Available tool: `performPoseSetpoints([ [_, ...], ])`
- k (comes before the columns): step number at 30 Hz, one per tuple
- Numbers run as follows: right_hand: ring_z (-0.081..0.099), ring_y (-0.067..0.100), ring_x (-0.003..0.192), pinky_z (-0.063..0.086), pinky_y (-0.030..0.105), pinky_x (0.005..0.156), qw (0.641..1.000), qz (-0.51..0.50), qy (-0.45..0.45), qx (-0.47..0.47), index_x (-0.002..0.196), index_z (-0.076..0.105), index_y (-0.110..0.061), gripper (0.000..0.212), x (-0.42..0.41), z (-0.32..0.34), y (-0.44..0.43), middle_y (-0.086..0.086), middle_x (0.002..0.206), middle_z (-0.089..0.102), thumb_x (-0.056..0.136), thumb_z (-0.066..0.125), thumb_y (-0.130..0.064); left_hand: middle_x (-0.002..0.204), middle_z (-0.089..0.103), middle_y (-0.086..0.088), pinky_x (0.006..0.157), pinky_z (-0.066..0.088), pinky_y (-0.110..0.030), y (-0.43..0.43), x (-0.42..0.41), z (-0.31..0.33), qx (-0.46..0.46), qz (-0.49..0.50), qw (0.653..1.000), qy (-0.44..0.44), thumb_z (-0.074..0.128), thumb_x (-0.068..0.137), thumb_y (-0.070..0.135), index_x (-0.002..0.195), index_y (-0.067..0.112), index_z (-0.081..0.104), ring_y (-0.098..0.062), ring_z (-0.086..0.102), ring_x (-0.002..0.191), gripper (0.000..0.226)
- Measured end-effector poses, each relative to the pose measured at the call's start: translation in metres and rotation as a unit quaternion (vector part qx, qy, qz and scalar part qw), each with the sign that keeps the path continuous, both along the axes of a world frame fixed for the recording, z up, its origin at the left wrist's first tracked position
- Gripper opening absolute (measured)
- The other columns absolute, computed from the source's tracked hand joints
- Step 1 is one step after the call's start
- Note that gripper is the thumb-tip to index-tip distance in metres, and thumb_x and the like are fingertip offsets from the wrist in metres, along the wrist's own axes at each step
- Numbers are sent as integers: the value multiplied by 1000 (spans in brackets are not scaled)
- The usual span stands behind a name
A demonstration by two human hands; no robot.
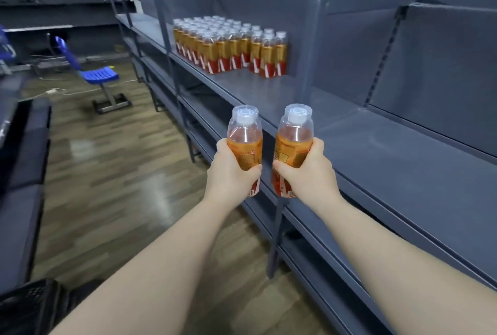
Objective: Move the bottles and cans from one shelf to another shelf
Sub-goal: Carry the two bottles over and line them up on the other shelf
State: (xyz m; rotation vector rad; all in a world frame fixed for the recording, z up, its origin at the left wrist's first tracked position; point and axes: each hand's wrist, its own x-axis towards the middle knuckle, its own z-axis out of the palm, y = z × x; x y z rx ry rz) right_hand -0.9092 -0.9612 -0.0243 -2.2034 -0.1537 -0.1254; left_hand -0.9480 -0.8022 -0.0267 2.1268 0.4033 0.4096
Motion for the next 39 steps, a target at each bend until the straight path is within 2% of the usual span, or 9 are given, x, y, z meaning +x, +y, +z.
performPoseSetpoints([
  [4,60,19,98,52,37,83,1000,21,-3,-5,131,34,-24,69,31,-2,63,-4,113,60,82,74,-50,107,54,8,79,43,-32,63,24,-5,-1,26,1000,-2,77,80,35,112,32,28,-19,55,96,58],
  [7,60,17,98,50,33,80,1000,30,-9,5,130,34,-25,67,54,0,109,-6,113,58,83,75,-47,111,57,5,82,46,-34,109,44,-5,-6,34,999,-5,78,79,35,112,32,29,-20,56,99,58],
  [12,63,18,97,57,43,87,999,44,-4,6,120,32,-31,61,92,-1,176,-7,109,59,80,75,-49,108,56,7,78,45,-33,176,76,-3,-11,47,999,-10,77,80,32,110,34,29,-20,57,99,57],
  [17,63,18,99,57,41,86,998,63,-5,10,128,34,-26,66,131,-3,227,-5,113,59,81,76,-48,109,56,6,90,51,-45,224,110,-6,-14,61,998,-6,80,78,34,110,35,29,-23,58,103,60],
  [22,63,15,99,58,38,85,997,82,-8,4,129,33,-27,68,185,-10,267,-6,114,58,81,77,-48,112,57,4,88,51,-40,261,155,-11,-18,77,997,-2,80,79,33,113,32,32,-22,58,102,59],
  [25,62,16,99,58,39,86,995,96,-7,8,131,33,-27,70,223,-13,288,-5,116,58,81,77,-48,112,55,6,83,44,-33,279,187,-10,-11,93,996,-8,80,80,33,119,28,35,-19,54,98,60],
  [28,63,16,98,57,37,84,994,109,-1,22,130,32,-27,68,258,-10,304,-5,114,59,82,77,-46,108,53,7,81,40,-30,293,220,-4,-1,98,995,-4,80,80,31,116,29,33,-18,52,97,59],
  [31,61,15,96,56,34,81,993,117,-6,28,129,32,-26,66,299,-4,316,-5,111,58,83,76,-45,103,52,9,81,40,-29,305,259,3,2,102,995,-3,79,80,31,114,32,31,-18,52,95,59],
  [39,59,17,99,56,40,86,996,77,-22,38,129,30,-28,68,398,10,323,-7,110,54,83,75,-47,109,56,5,85,49,-37,316,362,11,-4,77,997,-10,80,79,34,125,28,36,-22,57,102,64],
])
